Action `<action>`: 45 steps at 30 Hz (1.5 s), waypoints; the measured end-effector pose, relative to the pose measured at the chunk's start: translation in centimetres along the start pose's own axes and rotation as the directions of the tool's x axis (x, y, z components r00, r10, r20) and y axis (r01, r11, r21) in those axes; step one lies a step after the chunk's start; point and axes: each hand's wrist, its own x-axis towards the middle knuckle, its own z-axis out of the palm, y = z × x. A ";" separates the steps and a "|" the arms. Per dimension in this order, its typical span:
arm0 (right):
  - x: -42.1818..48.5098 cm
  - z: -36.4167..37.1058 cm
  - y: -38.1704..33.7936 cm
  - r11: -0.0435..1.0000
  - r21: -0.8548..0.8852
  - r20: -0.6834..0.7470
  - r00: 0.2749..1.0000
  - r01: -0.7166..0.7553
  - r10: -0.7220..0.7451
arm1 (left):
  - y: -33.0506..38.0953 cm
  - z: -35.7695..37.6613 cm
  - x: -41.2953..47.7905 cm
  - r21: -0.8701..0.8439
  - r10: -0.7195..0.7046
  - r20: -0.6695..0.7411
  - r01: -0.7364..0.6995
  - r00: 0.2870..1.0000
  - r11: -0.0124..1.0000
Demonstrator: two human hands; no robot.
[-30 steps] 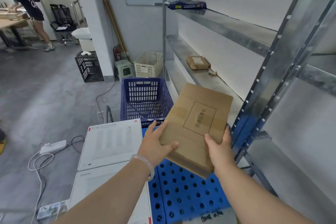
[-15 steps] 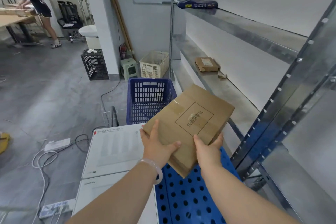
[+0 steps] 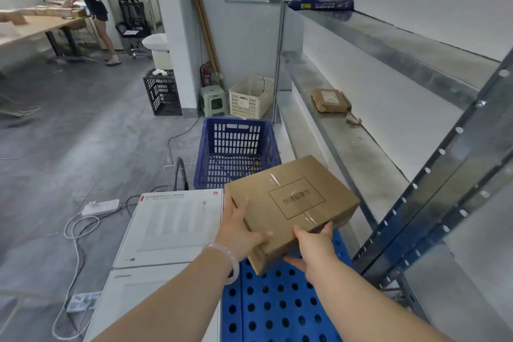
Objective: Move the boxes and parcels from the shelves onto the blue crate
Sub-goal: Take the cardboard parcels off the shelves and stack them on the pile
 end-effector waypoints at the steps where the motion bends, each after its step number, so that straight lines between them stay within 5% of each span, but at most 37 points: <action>1: 0.2 0.1 0.3 1.000 0.015 0.005 1.000 -0.005 0.005 | 0.0 0.3 -0.1 -0.003 -0.010 0.007 0.010 1.000 1.000; 15: 1.3 0.6 0.7 0.997 0.062 -0.030 0.999 -0.035 0.037 | -0.5 2.6 0.5 -0.031 -0.066 0.052 0.067 0.996 0.997; 22: 4.9 -4.0 -2.3 0.943 -0.325 -0.198 0.969 0.076 -0.147 | -1.5 1.5 1.2 0.048 -0.111 0.120 0.106 0.987 0.993; 27: 7.5 -7.3 -3.5 0.746 -0.653 -0.099 0.963 0.129 -0.253 | -2.2 1.4 1.4 0.073 -0.122 0.144 0.112 0.982 0.991; 31: 8.2 -7.9 -3.1 0.702 -0.677 0.060 0.967 0.222 -0.249 | -2.7 1.1 2.3 0.146 -0.128 0.138 0.108 0.982 0.983; 45: 9.1 -6.5 -1.6 0.642 -0.720 0.052 0.943 0.264 -0.329 | -4.8 -0.4 3.2 0.472 -0.183 0.050 0.139 0.982 0.871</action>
